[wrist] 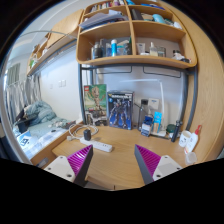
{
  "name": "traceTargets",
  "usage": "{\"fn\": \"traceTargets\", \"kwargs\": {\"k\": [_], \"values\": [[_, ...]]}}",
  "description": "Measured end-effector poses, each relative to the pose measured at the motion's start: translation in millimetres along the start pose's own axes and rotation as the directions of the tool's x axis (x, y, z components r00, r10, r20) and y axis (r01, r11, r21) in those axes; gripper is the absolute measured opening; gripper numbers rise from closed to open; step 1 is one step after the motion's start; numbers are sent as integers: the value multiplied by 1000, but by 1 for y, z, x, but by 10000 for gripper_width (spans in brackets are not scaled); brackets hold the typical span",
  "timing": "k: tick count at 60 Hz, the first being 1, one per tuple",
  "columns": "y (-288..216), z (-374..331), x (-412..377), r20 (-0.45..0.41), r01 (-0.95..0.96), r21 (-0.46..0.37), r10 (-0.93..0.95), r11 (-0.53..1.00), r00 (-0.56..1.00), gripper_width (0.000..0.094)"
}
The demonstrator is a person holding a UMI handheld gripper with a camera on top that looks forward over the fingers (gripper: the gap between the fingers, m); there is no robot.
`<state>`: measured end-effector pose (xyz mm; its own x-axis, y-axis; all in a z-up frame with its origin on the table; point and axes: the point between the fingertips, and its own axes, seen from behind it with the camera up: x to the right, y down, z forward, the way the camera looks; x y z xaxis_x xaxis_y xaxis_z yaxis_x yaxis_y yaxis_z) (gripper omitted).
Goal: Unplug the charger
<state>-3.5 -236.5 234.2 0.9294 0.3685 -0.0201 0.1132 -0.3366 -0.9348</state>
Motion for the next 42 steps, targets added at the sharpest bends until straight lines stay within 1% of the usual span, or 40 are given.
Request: {"fn": "traceTargets", "kwargs": {"k": [6,17,21,25,30,34,40,42], "values": [[20,14,-15,11,3,-46,-2,999,1000,848],[78,84,-68,13,-19,-159,21,987,1000,853],[94,116,-91,4,-33,-188,34,982,999,850],[106,150,-110,-23,-46,-211,42,976,999,849],[110,196,-133,-55,-71,-207,61,976,997,852],[106,232,-147,-85,-85,-189,70,978,994,853],[93,283,-159,-133,-106,-143,87,984,987,823],[87,298,-158,-158,-104,-125,84,987,984,794]]}}
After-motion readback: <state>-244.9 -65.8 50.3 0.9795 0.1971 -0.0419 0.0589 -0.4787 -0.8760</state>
